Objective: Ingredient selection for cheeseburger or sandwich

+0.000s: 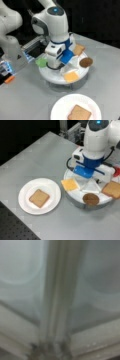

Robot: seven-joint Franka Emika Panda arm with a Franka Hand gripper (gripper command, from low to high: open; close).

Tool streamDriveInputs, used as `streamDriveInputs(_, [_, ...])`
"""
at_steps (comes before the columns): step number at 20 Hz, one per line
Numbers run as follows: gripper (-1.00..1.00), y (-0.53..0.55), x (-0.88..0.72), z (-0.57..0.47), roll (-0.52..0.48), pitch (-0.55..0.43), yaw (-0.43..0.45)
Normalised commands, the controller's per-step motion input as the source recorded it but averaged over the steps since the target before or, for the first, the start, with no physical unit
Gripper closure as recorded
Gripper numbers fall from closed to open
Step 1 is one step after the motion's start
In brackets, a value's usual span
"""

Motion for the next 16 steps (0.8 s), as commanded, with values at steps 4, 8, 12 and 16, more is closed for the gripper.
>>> streamDriveInputs(4, [-1.00, 0.08, -0.21, -0.15, 0.145, -0.171, -0.131])
streamDriveInputs(8, [-1.00, 0.09, -0.23, -0.15, 0.132, -0.181, -0.044])
streamDriveInputs(12, [-1.00, 0.08, -0.24, -0.15, 0.162, -0.181, 0.042])
streamDriveInputs(16, [-1.00, 0.07, -0.25, -0.14, 0.203, -0.178, 0.144])
